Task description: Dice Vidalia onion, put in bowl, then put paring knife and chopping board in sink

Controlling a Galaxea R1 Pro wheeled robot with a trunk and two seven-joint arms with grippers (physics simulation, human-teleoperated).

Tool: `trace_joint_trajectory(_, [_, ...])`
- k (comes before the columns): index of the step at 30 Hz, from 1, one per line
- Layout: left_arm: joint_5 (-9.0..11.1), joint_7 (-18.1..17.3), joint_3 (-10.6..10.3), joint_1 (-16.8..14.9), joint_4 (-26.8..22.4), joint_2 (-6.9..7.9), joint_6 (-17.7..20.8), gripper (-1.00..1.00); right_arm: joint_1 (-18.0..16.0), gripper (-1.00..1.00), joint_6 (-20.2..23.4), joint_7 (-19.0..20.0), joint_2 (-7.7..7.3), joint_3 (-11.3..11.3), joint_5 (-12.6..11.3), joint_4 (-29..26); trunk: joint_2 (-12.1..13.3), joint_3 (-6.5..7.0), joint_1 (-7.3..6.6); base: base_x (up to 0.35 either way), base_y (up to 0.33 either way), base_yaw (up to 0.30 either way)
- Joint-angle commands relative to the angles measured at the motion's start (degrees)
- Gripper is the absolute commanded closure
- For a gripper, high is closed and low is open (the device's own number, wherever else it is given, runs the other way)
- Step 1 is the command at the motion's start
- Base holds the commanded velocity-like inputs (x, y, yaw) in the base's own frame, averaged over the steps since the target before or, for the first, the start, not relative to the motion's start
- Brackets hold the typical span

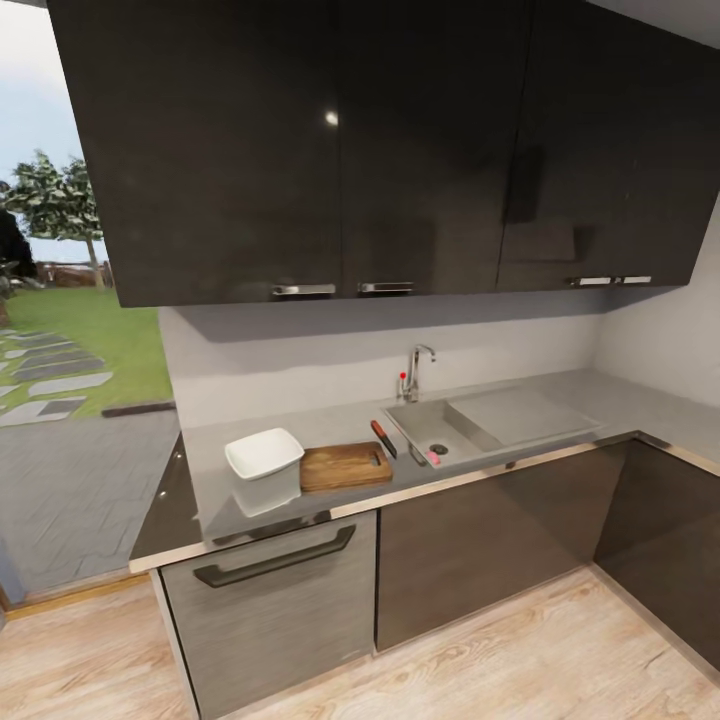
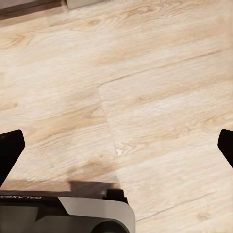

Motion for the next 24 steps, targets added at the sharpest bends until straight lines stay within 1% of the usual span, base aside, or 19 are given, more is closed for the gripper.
trace_joint_trajectory(1, [0.02,0.02,0.29,0.04,-0.41,-0.11,-0.07,-1.0,-0.04,-1.0,-0.17,-0.07,-0.01,-0.02,0.23,0.05,-0.01,0.0,0.02,0.118,-0.108,0.0])
trace_joint_trajectory(10, [0.17,0.15,0.29,0.07,-1.48,-0.41,-0.07,-1.0,-0.01,-1.0,-0.18,-0.09,-0.09,-0.1,0.23,0.05,-0.01,0.0,0.02,0.188,-0.2,0.0])
trace_joint_trajectory(15, [0.18,0.15,0.29,0.07,-1.54,-0.44,-0.07,-1.0,0.0,-1.0,-0.18,-0.1,-0.09,-0.1,0.23,0.05,-0.01,0.0,0.02,0.053,-0.218,0.022])
trace_joint_trajectory(17, [0.18,0.15,0.29,0.07,-1.6,-0.45,-0.05,-1.0,0.0,-1.0,-0.18,-0.11,-0.09,-0.14,0.23,0.05,-0.01,0.0,0.02,0.01,-0.216,0.152])
trace_joint_trajectory(24, [0.18,0.15,0.29,0.06,-1.68,-0.5,-0.03,-1.0,-0.01,-1.0,-0.18,-0.11,-0.14,-0.19,0.25,-0.02,-0.01,0.0,0.02,0.001,-0.242,0.264])
